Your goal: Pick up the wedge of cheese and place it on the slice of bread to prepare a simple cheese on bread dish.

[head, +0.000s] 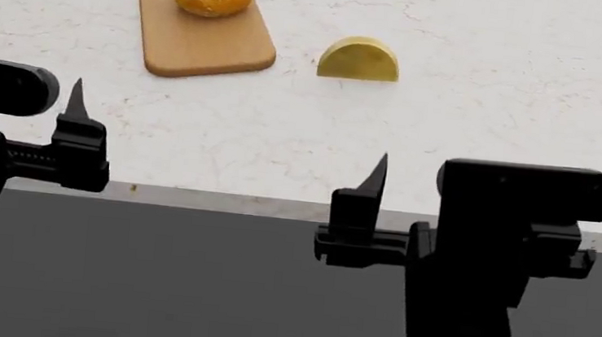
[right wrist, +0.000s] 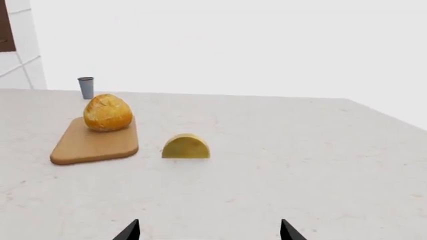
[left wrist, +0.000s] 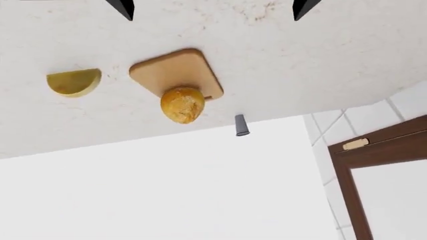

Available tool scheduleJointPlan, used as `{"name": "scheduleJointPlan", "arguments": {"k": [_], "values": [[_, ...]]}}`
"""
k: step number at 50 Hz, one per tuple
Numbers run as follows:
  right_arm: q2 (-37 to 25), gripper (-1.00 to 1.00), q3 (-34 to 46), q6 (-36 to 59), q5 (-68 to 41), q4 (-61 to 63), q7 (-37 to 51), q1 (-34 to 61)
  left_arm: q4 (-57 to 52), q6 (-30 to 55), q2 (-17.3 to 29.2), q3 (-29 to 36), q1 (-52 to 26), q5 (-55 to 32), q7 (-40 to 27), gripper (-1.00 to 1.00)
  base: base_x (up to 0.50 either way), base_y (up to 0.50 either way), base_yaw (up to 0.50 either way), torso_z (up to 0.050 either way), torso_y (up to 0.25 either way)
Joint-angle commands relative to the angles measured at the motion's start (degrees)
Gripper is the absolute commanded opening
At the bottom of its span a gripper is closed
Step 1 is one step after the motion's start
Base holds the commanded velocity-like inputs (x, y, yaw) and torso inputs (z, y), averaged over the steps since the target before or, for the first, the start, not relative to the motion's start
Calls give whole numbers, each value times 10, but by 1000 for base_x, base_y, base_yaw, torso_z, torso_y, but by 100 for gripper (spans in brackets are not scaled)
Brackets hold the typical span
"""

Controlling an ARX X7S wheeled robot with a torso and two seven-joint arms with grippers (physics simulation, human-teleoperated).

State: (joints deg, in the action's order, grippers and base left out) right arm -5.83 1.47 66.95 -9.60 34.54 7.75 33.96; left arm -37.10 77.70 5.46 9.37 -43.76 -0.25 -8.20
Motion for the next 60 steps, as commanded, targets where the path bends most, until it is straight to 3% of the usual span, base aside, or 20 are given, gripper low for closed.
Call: {"name": "scheduleJointPlan", "arguments": {"k": [1,60], "values": [[4,100,-12,27,-16,15,0,13,-13,29,0,2,-17,-4,-4,100,0,0,0,37,0],[-7,100,-5,33,-39,40,37,1,-17,10,11,16,-12,-15,-34,100,229,47,0,0,0]]}}
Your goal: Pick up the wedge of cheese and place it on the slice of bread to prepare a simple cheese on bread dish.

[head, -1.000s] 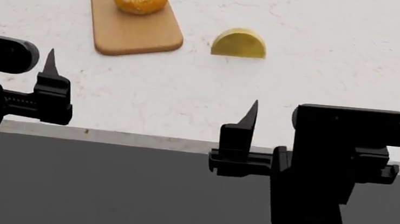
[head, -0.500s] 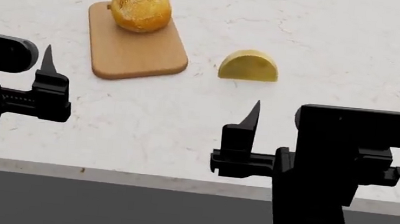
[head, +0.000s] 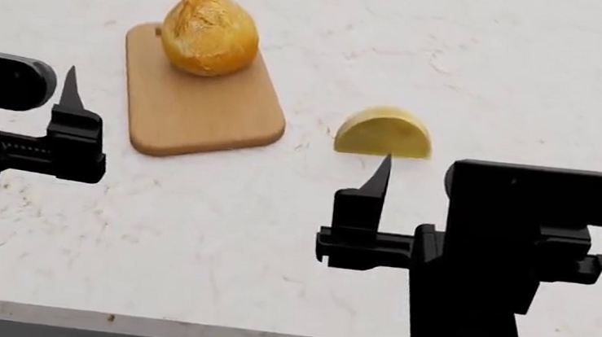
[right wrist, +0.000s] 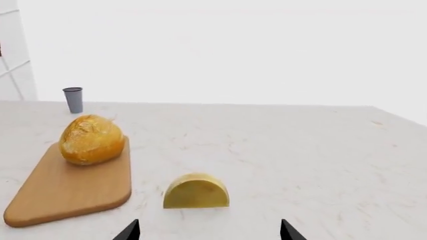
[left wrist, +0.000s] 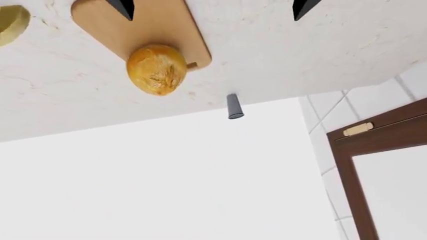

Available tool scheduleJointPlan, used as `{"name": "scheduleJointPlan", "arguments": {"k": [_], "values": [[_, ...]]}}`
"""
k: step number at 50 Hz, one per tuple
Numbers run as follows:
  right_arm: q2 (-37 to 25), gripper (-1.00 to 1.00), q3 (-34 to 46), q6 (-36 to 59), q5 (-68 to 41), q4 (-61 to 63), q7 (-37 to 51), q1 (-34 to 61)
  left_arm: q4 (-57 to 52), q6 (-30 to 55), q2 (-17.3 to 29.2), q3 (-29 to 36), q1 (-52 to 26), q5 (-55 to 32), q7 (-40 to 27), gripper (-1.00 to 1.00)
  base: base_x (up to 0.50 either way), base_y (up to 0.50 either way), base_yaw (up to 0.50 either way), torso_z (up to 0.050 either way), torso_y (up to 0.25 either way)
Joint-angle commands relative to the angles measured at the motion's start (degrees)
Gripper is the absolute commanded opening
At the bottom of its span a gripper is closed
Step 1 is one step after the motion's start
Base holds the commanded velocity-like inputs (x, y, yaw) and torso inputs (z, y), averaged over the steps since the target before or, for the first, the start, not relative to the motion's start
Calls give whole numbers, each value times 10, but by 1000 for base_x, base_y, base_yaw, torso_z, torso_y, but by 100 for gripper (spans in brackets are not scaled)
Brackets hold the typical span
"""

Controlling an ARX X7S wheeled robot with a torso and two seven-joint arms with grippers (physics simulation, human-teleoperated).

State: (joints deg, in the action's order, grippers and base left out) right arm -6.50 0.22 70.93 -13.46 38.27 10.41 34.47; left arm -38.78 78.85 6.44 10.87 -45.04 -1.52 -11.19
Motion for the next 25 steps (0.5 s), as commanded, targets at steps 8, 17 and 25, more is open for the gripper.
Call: {"name": "scheduleJointPlan", "arguments": {"k": [8,17,25], "values": [[-6,100,23,-29,7,-10,19,-10,-4,0,3,0,2,-6,-6,100,223,134,0,0,2],[-4,100,23,-41,7,-26,26,-14,-3,-1,4,1,1,-8,-9,100,177,145,0,0,0],[2,100,25,-58,4,-43,30,-20,-2,-2,5,0,0,-11,-10,100,124,152,0,0,0]]}}
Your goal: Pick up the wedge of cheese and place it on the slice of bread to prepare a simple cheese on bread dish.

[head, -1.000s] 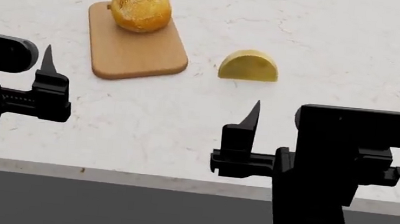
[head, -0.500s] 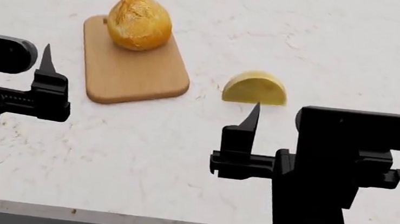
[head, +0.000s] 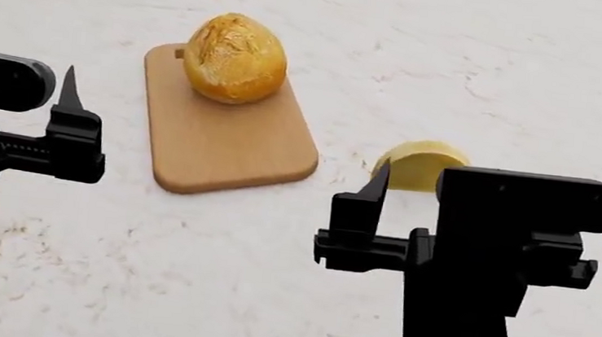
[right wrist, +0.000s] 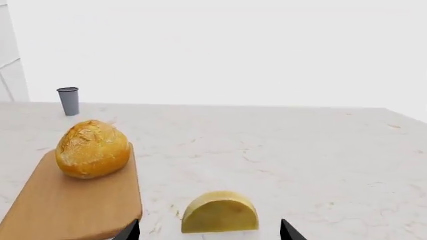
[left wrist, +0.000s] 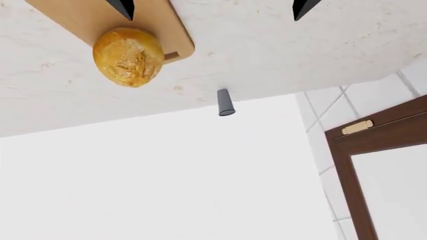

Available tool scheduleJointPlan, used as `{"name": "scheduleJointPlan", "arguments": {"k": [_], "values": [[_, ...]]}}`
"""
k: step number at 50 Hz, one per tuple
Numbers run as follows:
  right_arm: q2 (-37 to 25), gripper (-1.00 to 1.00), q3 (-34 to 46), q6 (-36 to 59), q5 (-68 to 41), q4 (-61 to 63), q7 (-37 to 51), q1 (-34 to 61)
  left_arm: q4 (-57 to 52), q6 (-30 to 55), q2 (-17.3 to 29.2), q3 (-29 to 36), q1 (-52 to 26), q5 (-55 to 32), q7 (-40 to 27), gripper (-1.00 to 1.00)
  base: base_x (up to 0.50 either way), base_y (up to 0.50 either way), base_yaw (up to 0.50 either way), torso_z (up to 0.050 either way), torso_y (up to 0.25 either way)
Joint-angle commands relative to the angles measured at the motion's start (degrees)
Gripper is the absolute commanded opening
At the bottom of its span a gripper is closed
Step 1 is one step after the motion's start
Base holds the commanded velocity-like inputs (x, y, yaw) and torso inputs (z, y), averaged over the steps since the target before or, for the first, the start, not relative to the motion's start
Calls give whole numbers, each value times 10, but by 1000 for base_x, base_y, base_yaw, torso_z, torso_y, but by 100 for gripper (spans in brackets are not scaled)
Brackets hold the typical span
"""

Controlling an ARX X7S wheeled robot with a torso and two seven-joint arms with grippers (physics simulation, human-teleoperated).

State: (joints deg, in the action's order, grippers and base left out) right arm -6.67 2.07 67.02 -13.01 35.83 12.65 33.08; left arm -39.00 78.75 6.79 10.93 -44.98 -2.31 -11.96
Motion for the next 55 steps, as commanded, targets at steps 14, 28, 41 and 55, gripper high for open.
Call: {"name": "scheduleJointPlan", "arguments": {"k": [14,28,41,55], "values": [[-2,100,11,-17,-6,-20,14,-2,2,2,2,0,-1,-9,-6,100,111,151,0,0,0],[-2,100,4,-26,-14,-33,19,0,0,0,4,0,0,-13,-10,100,110,150,0,0,0],[-3,100,3,-32,-21,-45,22,0,-1,0,6,2,0,-16,-14,100,111,105,0,0,1],[-23,100,37,-38,-3,-42,40,-5,-1,0,7,3,-1,-20,-18,100,79,67,0,0,0]]}}
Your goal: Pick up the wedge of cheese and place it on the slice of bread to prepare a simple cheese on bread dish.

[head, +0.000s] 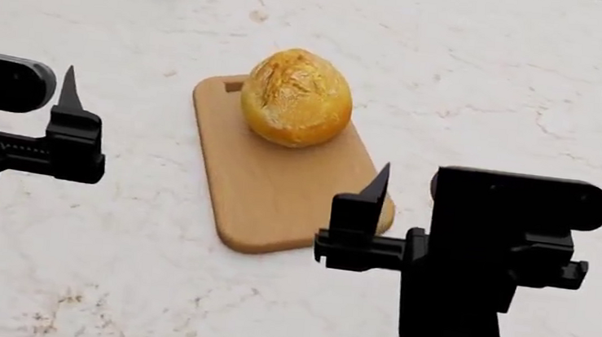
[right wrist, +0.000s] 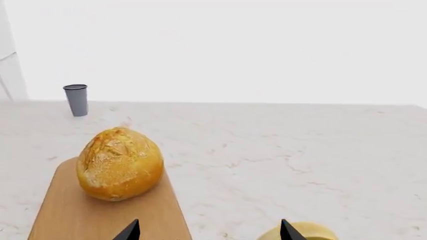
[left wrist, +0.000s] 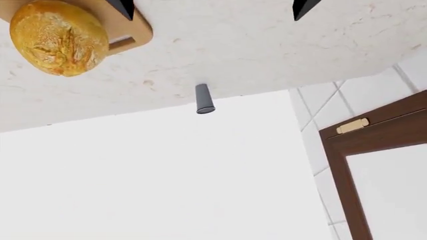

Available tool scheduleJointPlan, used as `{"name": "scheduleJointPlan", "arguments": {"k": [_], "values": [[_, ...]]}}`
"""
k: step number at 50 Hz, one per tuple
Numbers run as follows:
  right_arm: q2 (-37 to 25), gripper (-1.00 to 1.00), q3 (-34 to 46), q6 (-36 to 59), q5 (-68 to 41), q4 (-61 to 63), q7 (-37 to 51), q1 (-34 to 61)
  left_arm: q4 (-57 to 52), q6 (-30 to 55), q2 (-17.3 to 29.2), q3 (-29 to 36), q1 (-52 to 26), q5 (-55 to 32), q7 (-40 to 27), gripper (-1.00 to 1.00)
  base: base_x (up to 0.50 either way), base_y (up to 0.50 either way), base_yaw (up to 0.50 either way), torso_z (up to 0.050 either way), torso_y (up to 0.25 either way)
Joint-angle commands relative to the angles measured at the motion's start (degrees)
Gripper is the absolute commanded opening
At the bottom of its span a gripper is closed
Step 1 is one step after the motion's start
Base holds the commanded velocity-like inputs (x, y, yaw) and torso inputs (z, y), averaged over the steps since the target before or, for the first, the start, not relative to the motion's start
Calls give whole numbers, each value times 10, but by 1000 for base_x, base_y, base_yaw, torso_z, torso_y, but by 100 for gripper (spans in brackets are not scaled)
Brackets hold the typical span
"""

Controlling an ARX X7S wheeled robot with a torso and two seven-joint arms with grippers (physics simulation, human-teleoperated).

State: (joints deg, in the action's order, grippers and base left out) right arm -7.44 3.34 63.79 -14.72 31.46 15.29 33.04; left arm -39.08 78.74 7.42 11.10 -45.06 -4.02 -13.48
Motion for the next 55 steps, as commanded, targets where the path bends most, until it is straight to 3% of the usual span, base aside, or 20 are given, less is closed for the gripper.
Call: {"name": "scheduleJointPlan", "arguments": {"k": [1,31,55], "values": [[-9,100,10,4,4,4,11,-3,0,0,1,1,0,-4,-3,100,0,0,0,0,0],[-3,100,-8,-10,-23,-6,13,-6,-2,0,4,1,-1,-13,-10,100,-328,21,-351,0,0],[-1,100,-12,-3,-26,-9,39,2,-1,-1,7,1,-1,-21,-16,100,217,214,0,0,0]]}}
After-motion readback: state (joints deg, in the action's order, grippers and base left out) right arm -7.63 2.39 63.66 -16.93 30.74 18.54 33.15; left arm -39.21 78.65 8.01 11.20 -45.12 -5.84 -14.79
